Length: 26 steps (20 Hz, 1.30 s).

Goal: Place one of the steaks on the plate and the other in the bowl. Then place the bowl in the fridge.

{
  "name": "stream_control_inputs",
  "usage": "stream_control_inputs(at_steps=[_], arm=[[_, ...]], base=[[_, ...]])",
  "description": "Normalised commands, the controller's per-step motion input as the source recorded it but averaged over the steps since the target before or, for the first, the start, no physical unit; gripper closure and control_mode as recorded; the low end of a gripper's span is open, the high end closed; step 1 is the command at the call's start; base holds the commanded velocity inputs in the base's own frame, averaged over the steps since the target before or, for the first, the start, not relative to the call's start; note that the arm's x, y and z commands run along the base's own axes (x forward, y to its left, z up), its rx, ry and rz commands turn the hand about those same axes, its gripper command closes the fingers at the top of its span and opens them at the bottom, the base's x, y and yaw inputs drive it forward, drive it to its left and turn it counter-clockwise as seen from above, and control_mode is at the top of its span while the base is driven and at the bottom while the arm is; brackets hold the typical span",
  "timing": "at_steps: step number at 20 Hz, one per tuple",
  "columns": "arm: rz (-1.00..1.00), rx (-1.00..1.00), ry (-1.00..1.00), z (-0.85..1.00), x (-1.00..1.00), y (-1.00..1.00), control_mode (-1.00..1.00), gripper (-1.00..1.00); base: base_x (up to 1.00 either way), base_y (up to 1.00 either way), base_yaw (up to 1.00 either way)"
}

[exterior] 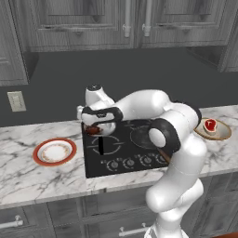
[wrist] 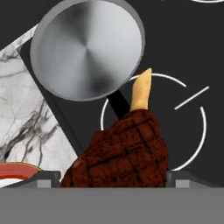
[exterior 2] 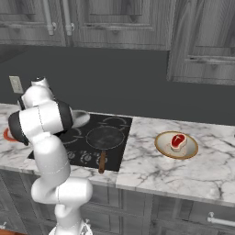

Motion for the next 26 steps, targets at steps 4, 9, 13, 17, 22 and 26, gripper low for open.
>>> stream_control_inputs(at_steps=[4, 9, 13, 17, 22, 26], arm=[[0.00, 0.00, 0.00, 0.00, -0.29, 0.72, -1.00, 1.00], [0.03, 0.00, 0.05, 0.00, 0.00, 0.68, -1.00, 1.00], [0.06, 0.00, 0.08, -0.01, 0.10, 0.74, -1.00, 1.00], [0.07, 0.00, 0.07, -0.16, 0.08, 0.68, -1.00, 1.00], [0.06, 0.00, 0.07, -0.37, 0.00, 0.51, -1.00, 1.00], [0.03, 0.00, 0.03, -0.52, 0.00, 0.00, -1.00, 1.00]], base=[[0.00, 0.00, 0.00], [0.00, 0.00, 0.00], [0.00, 0.00, 0.00], [0.00, 0.00, 0.00], [0.00, 0.00, 0.00], [0.00, 0.00, 0.00]])
